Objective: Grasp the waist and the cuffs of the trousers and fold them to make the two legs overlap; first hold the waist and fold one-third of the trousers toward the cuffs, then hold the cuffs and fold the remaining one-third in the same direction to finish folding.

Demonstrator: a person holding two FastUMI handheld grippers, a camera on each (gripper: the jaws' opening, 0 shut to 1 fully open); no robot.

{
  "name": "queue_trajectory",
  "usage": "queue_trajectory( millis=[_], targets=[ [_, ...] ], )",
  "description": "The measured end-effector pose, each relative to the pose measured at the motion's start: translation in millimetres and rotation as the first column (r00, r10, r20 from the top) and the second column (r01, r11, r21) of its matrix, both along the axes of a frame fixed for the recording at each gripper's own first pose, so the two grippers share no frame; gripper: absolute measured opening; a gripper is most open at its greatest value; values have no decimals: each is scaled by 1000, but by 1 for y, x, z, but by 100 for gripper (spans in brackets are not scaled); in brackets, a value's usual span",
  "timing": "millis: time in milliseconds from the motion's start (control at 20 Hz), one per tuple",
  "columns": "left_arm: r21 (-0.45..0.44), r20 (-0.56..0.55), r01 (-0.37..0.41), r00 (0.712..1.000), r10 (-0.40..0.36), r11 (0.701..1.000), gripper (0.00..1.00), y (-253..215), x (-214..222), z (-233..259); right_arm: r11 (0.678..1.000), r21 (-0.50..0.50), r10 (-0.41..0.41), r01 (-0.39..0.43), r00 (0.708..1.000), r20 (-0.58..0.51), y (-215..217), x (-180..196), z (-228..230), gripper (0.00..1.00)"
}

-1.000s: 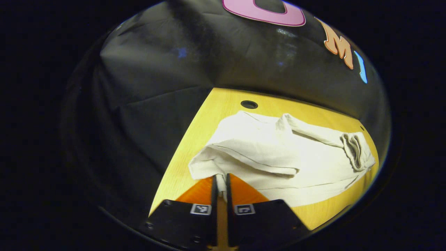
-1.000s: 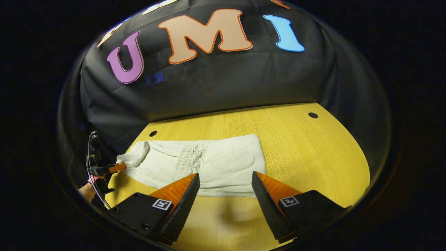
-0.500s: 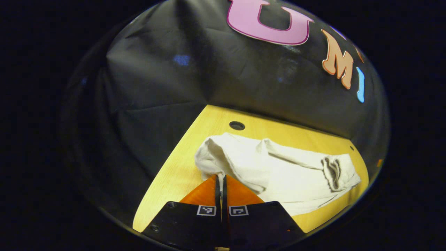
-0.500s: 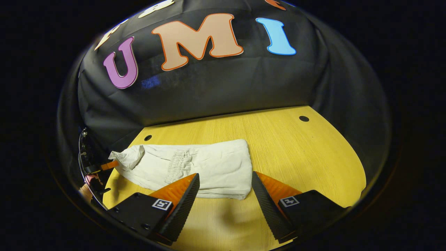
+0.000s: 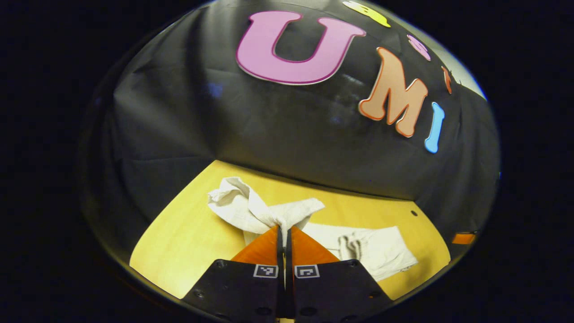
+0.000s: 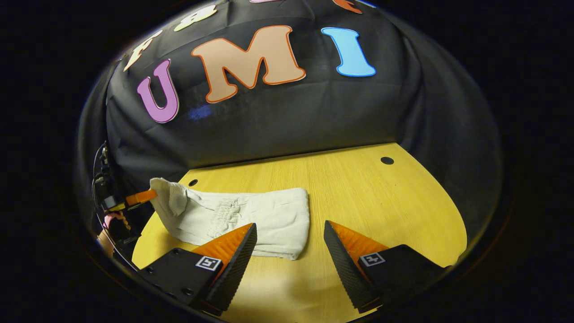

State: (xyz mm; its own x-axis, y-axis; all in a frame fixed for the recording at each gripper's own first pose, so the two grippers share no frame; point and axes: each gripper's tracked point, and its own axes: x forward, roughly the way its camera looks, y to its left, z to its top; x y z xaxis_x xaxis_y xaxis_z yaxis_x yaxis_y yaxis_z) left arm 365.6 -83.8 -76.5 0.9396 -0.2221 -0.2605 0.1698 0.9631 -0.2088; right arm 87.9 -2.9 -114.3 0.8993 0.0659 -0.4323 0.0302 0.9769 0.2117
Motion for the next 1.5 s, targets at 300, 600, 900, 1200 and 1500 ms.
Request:
queue_trajectory(
  millis=[300, 600, 900, 1200, 1500],
  targets=[
    [64, 79, 96, 992, -101, 993, 0, -111, -13, 46, 999, 36, 16, -16, 1000, -2, -51, -12, -3, 96],
    [172, 85, 246, 961, -263, 954, 0, -233, -33, 48, 999, 48, 25, -25, 1000, 10, -92, -16, -7, 96],
    [255, -4, 375, 922, -386, 892, 0, -318, -63, -10, 998, 47, 34, -35, 999, 6, -113, -26, -13, 96],
    [272, -126, 426, 905, -407, 863, 10, -349, -80, -84, 996, 57, 62, -63, 998, 7, -114, -37, -14, 96],
    [208, -98, 353, 935, -340, 912, 99, -326, -102, -72, 990, 67, 122, -124, 992, 40, -95, -43, -6, 96]
  ],
)
